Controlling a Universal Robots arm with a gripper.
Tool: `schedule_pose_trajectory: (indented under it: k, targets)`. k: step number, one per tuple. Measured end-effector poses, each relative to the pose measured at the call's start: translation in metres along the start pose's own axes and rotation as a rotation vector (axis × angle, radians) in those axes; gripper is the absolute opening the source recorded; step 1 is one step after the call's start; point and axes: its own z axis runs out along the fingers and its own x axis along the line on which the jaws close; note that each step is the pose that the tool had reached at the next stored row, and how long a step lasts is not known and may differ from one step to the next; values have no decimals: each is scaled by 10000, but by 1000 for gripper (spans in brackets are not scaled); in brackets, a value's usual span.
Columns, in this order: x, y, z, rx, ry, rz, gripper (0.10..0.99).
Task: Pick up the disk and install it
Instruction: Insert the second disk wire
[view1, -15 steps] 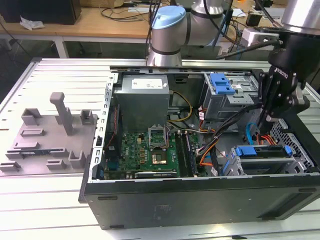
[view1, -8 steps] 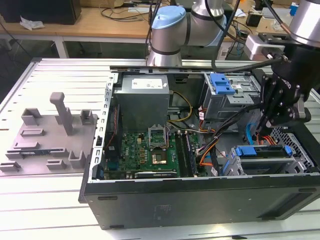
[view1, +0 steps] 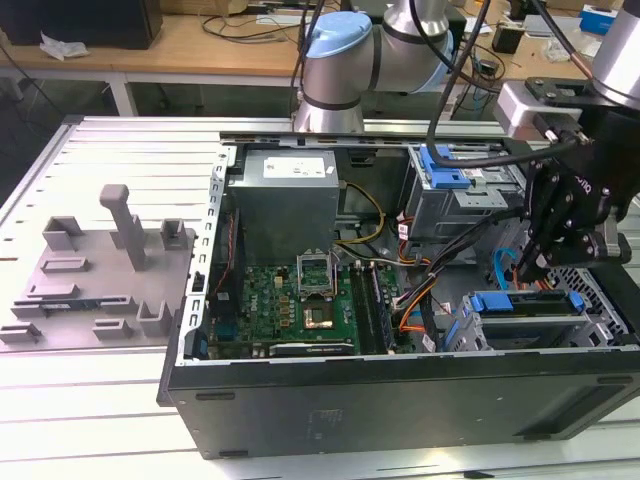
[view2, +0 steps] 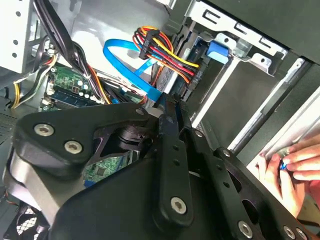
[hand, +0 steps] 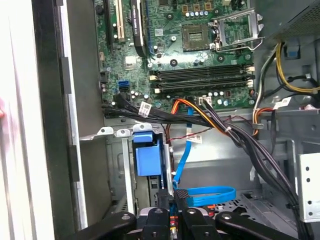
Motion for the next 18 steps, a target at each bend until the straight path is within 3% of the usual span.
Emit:
schedule_pose_trajectory:
  k: [2,6,8,14,18]
  targets:
    - [26,-1,0,1,-77,-45,161]
    - [101,-7,3,-3,-151,-140,161]
    - [129,-10,5,-9,-272,-167,161]
    - [161,-13,11,-25,-525,-251,161]
    - [172,-14,13,-31,-605,-291,161]
